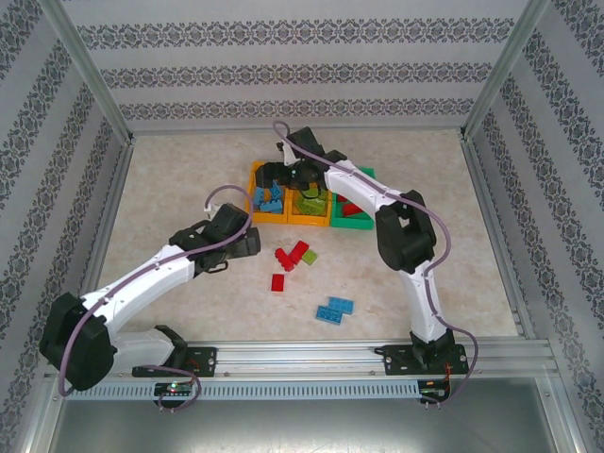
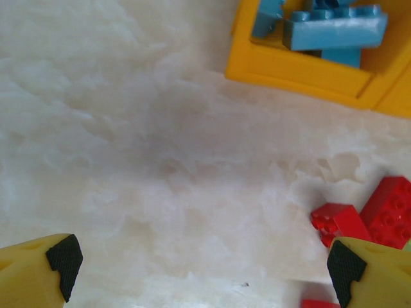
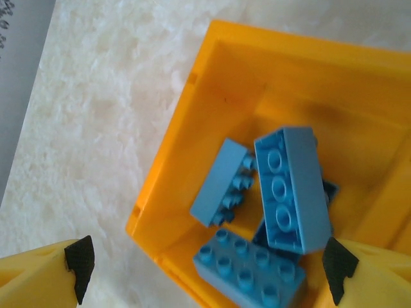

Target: Sort the legos into containers by color

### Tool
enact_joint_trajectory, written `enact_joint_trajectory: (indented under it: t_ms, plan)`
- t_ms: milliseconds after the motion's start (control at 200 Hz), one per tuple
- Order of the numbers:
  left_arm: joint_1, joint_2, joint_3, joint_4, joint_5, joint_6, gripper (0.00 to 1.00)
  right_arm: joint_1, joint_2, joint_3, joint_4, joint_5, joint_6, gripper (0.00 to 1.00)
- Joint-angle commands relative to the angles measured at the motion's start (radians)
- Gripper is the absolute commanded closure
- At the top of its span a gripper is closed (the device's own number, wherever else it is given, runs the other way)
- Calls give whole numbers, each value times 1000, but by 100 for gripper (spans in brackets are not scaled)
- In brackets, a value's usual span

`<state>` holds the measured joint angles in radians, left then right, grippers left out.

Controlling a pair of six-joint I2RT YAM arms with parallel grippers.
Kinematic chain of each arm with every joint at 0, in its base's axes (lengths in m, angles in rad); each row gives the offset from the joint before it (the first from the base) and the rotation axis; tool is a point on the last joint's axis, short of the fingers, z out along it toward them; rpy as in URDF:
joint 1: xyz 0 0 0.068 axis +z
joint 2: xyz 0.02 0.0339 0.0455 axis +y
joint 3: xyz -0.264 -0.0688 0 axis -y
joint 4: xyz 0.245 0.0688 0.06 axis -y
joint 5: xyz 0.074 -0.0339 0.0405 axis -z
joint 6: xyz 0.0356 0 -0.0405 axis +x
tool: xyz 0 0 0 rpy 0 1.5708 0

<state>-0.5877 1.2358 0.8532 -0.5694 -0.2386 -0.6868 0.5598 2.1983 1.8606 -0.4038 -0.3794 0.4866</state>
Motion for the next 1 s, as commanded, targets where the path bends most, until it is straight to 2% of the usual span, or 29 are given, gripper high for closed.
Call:
enact_joint_trajectory:
  t_ms: [0, 230, 440, 654, 994]
  plan:
    - [-32, 20, -1, 18, -29, -4, 0, -1, -143, -91, 36, -8, -70, 6]
    - [-35, 23, -30, 101, 36, -3, 0, -4, -413, -437, 32, 90, -279, 6]
    - [-33, 27, -34, 68, -44, -52, 0, 37, -574, -675, 11, 117, -315, 18]
    - [32, -22, -84, 59, -32, -145, 0, 202, -510, -678, -32, 237, -318, 22]
    - [55, -59, -114, 4, -43, -155, 0, 308, -319, -561, -71, 305, -330, 28]
